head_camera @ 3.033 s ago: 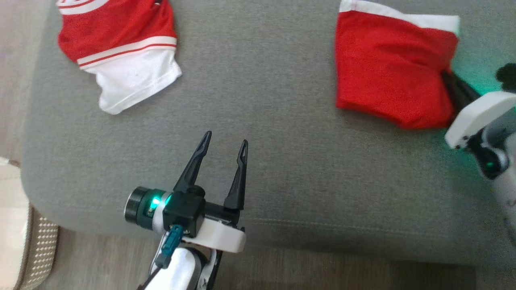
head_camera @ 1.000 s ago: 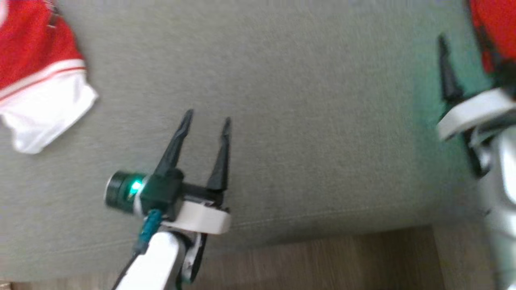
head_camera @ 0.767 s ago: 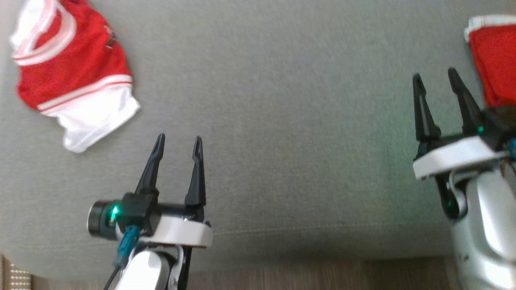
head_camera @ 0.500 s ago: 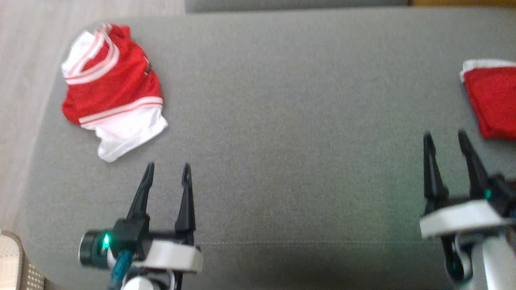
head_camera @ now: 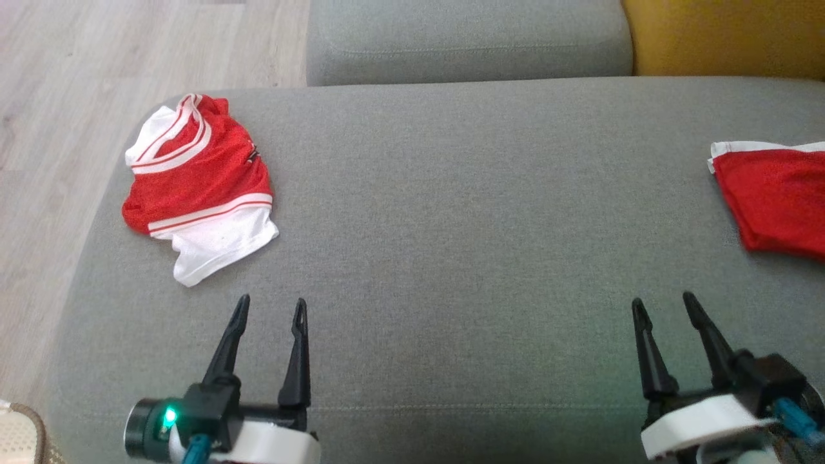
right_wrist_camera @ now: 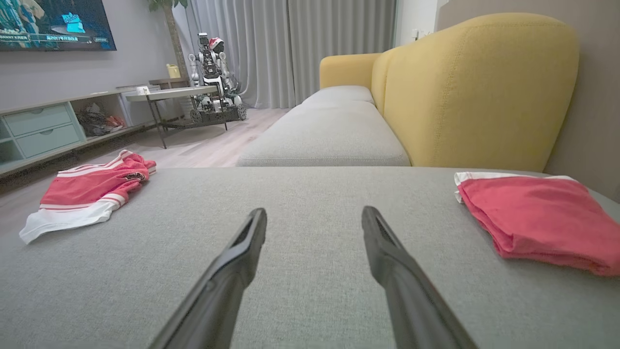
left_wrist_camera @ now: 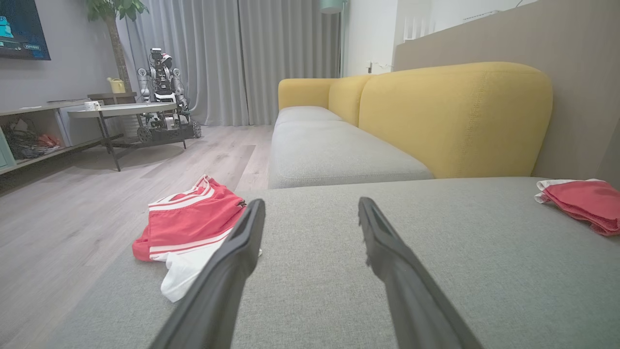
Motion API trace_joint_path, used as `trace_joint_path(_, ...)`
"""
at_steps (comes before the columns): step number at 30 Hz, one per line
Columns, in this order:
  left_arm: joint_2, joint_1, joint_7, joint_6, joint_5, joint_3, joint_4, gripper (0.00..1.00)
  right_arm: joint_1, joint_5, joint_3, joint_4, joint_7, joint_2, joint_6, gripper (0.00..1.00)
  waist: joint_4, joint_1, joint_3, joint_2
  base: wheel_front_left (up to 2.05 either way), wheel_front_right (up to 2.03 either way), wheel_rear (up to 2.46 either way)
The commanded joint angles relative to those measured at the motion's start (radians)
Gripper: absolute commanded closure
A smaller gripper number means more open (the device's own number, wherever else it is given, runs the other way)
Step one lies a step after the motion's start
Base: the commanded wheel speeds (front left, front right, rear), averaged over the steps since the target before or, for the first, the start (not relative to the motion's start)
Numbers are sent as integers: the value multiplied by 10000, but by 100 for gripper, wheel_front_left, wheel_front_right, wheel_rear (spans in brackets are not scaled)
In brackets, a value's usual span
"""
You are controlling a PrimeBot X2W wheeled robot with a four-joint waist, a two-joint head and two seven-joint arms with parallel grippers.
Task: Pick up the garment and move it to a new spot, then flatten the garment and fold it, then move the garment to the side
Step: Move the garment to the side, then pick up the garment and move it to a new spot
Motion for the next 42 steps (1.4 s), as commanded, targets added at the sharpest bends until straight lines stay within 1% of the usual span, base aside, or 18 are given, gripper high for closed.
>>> trace_joint_path(1, -73, -153, -53, -101, 137, 389, -313, 0, -99, -19, 254, -348, -91, -85, -4, 0, 9, 2, -70, -1, 0, 0, 0)
trace_joint_path(17, -100, -17, -53, -216, 188, 466, -170, 0, 21, 64, 322, -277, -91, -84, -4, 0, 81, 2, -64, -1, 0, 0, 0)
trace_joint_path(30, -112, -44, -53, -156, 161, 377, -63, 0, 57, 80, 240, -285, -91, -84, -4, 0, 228, 2, -44, -1, 0, 0, 0)
trace_joint_path(37, -114, -62, -53, -57, 148, 359, -89, 0, 145, 87, 237, -273, -91, -84, -4, 0, 688, 2, -23, -1, 0, 0, 0)
trace_joint_path(42, -115, -30, -53, -4, 146, 328, -126, 0, 219, 159, 314, -294, -91, -84, -4, 0, 1374, 2, -21, -1, 0, 0, 0)
